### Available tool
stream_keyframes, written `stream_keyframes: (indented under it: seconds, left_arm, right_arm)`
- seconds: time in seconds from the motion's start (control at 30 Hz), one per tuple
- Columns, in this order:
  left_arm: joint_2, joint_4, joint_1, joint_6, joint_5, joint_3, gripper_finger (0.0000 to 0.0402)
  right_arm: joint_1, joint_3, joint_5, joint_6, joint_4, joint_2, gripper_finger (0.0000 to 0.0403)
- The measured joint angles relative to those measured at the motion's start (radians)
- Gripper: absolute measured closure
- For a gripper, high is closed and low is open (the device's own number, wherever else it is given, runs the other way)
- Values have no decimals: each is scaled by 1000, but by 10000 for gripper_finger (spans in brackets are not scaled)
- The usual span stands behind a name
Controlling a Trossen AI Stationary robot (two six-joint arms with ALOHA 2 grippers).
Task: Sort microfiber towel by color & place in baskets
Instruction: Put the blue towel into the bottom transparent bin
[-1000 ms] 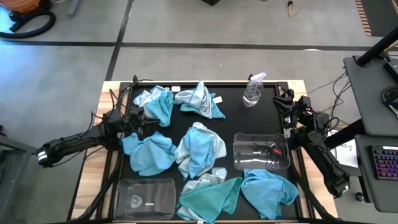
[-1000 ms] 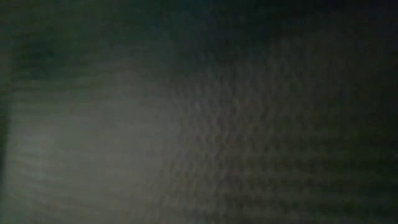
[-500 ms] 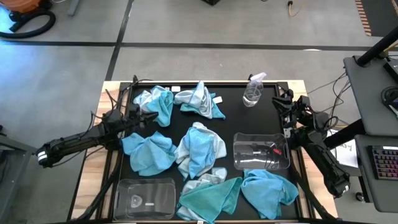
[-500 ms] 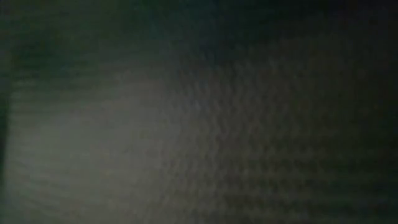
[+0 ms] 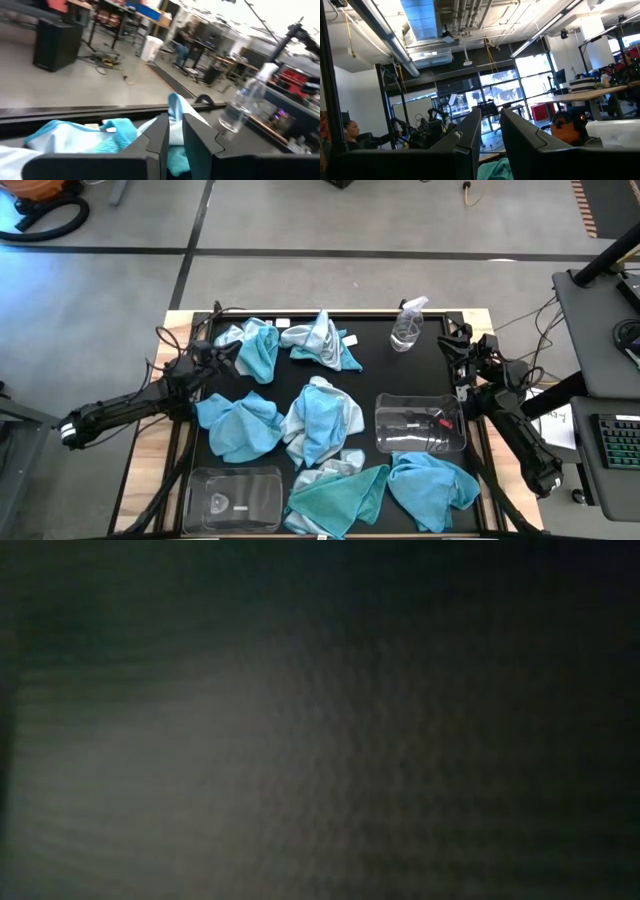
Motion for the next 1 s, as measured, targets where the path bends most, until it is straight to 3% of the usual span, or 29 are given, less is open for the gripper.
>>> stream_keyframes:
  seconds: [0.17,0.37,1.0]
  left_arm:
    - [0,0,0,-12,-1,0,363]
    - [0,1,0,75,0,0,363]
    - [5,1,0,57,4,0,363]
  right_arm:
    - [0,0,0,1,-8,0,335]
    - [0,0,0,18,-28,0,335]
    - [0,0,1,30,-75,0,335]
